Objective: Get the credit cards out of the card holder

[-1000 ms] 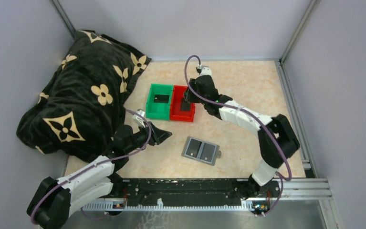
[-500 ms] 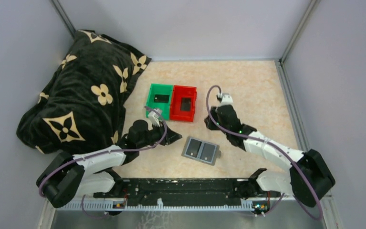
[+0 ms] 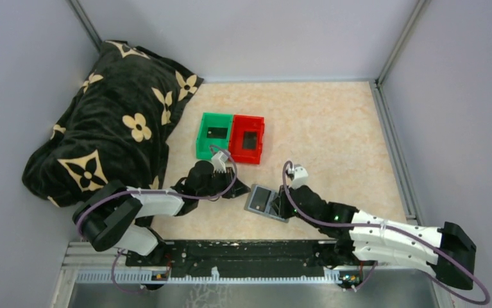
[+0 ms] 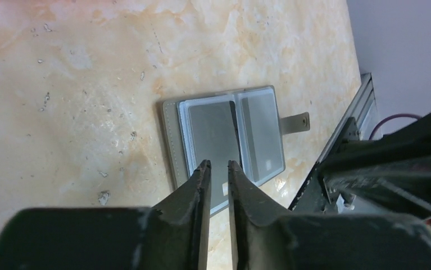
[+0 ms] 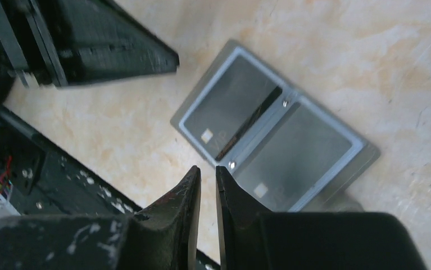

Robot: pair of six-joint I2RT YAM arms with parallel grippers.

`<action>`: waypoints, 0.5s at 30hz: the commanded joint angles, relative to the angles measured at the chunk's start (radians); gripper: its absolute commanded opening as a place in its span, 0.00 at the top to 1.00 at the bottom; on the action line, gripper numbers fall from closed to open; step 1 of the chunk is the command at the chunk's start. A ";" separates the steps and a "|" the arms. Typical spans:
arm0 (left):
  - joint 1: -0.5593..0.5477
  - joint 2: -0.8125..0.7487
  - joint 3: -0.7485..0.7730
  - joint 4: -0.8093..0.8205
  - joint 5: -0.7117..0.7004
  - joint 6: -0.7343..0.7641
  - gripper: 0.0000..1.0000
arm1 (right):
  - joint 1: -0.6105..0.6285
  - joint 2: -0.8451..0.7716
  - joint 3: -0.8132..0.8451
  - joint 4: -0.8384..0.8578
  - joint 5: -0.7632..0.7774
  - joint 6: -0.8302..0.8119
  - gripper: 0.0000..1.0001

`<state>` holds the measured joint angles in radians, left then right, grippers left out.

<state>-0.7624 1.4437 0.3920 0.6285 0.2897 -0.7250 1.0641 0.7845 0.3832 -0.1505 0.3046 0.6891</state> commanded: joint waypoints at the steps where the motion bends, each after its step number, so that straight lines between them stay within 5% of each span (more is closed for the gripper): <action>1: -0.003 -0.010 0.025 0.017 -0.036 -0.002 0.70 | 0.116 -0.009 -0.062 -0.043 0.042 0.140 0.85; 6: -0.003 -0.016 0.063 -0.017 -0.043 0.019 0.60 | 0.297 0.047 -0.076 -0.110 0.142 0.293 0.88; 15: -0.007 -0.003 0.053 0.021 -0.008 0.002 0.59 | 0.163 0.021 -0.148 -0.127 0.123 0.312 0.95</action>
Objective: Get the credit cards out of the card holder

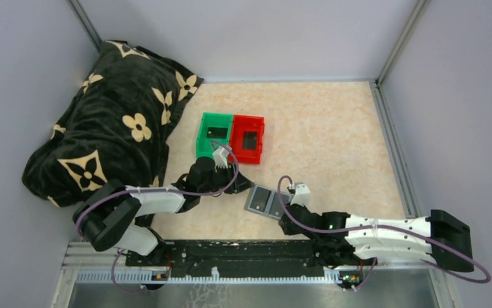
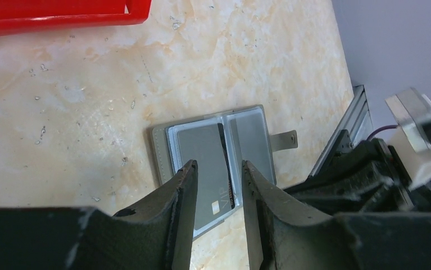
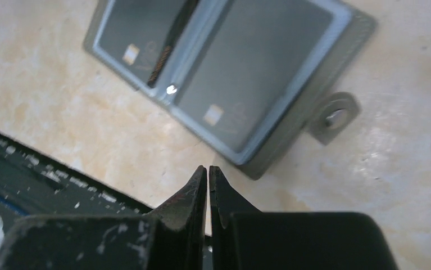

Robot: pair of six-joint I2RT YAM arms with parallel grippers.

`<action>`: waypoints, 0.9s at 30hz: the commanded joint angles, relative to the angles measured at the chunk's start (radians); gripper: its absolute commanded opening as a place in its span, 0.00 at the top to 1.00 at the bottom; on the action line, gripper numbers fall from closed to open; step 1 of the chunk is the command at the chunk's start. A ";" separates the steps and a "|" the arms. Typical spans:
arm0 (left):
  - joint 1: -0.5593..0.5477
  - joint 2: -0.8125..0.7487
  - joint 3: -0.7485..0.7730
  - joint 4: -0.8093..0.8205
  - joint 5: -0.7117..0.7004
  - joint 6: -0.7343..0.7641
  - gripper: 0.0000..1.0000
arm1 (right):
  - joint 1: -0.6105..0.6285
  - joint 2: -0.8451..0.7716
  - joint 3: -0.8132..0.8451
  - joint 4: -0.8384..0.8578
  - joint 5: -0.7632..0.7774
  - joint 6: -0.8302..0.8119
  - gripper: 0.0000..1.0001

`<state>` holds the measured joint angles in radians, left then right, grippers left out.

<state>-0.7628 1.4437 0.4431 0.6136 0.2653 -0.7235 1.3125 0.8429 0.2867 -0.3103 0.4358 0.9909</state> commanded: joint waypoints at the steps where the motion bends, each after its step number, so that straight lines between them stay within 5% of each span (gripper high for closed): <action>1: -0.007 -0.005 -0.005 0.038 0.014 -0.002 0.59 | -0.116 -0.047 -0.074 0.062 -0.025 -0.002 0.95; 7: -0.010 -0.032 -0.039 0.053 0.002 -0.009 0.59 | -0.288 -0.039 -0.108 0.113 -0.088 -0.105 0.97; 17: -0.025 -0.040 -0.049 0.080 0.021 -0.024 0.60 | -0.312 -0.106 0.002 0.054 -0.119 -0.243 0.98; 19: -0.044 -0.031 -0.039 0.089 0.023 -0.032 0.71 | -0.312 -0.161 0.001 0.070 -0.147 -0.252 0.98; 22: -0.071 -0.001 -0.028 0.108 0.020 -0.047 1.00 | -0.313 -0.190 0.013 0.093 -0.155 -0.269 0.97; 27: -0.103 0.062 -0.029 0.187 0.054 -0.090 1.00 | -0.355 -0.092 0.038 0.156 -0.174 -0.307 0.96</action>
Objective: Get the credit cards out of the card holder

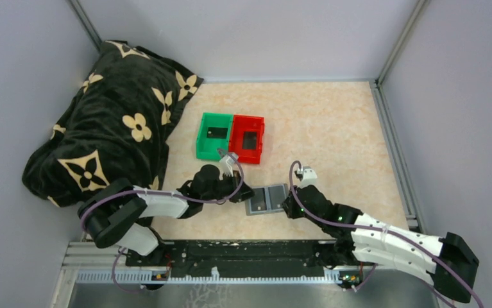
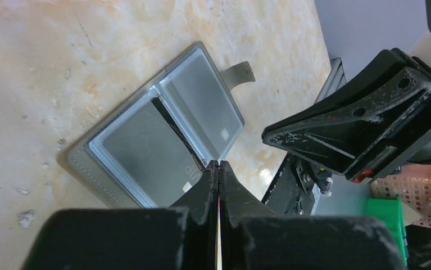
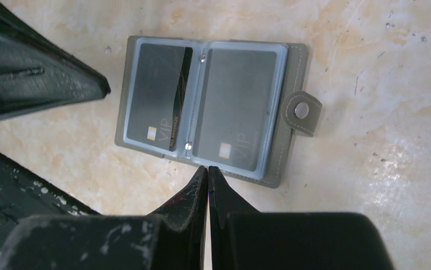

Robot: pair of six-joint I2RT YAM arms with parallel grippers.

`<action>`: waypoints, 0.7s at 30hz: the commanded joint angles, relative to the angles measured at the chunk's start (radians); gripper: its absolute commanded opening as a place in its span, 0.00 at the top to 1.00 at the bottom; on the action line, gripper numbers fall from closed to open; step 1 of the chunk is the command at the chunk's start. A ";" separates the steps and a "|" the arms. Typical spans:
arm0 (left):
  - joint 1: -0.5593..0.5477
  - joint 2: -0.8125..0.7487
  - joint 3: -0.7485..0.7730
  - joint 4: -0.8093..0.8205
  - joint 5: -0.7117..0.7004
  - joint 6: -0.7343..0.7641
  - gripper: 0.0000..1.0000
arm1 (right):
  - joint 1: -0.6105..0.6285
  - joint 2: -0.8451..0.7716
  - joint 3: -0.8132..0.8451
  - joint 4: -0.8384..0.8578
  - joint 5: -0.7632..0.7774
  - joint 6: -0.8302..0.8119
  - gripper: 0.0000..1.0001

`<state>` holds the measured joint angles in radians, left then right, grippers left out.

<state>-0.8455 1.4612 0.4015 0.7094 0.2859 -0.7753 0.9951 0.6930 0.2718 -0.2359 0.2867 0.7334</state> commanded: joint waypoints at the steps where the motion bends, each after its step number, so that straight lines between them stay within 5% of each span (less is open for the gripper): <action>1: -0.027 0.056 0.013 0.097 0.036 -0.042 1.00 | -0.053 0.072 0.049 0.110 -0.042 -0.056 0.96; 21: -0.036 0.054 -0.050 0.028 -0.017 -0.047 1.00 | -0.160 0.355 0.072 0.470 -0.273 -0.070 0.86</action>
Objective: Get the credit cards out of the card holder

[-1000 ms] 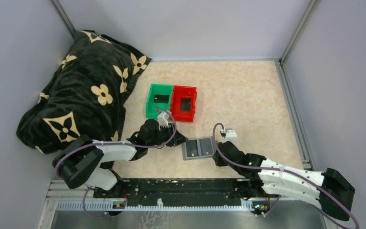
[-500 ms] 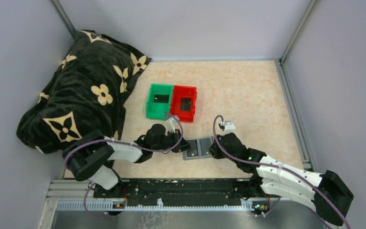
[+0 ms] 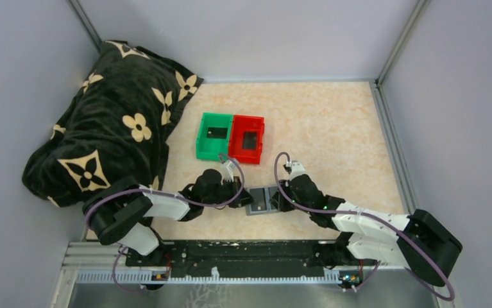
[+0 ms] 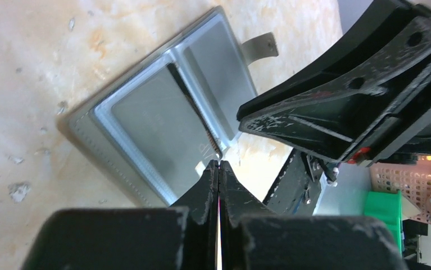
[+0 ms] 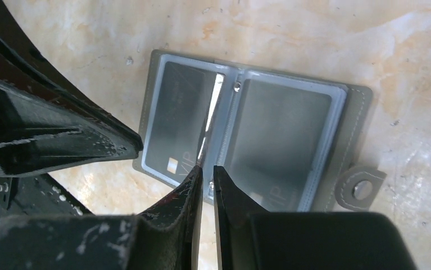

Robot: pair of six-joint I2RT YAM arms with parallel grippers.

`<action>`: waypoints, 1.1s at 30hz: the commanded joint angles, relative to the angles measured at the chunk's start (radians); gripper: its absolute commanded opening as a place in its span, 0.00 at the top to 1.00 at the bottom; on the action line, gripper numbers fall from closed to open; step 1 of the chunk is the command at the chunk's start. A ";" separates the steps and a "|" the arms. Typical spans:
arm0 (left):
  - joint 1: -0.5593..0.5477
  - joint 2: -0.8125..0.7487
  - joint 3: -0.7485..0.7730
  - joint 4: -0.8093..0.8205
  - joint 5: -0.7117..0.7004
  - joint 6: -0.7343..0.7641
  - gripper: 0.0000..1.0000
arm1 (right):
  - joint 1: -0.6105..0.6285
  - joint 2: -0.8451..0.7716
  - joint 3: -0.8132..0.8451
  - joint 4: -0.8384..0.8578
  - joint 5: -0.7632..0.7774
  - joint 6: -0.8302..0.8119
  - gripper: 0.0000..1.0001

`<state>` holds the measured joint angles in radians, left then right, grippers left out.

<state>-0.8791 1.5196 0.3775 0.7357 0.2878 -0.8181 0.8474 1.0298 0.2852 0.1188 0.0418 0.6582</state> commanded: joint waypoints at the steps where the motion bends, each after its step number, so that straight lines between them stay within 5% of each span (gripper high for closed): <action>1: -0.002 -0.004 -0.031 0.002 -0.023 -0.005 1.00 | -0.013 0.025 0.059 0.119 -0.031 0.006 0.86; 33: 0.021 0.035 -0.071 0.034 -0.063 -0.020 1.00 | -0.034 0.058 0.026 0.167 -0.068 0.018 0.82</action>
<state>-0.8616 1.5333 0.3103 0.7204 0.2108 -0.8356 0.8204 1.0870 0.2974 0.2253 -0.0257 0.6739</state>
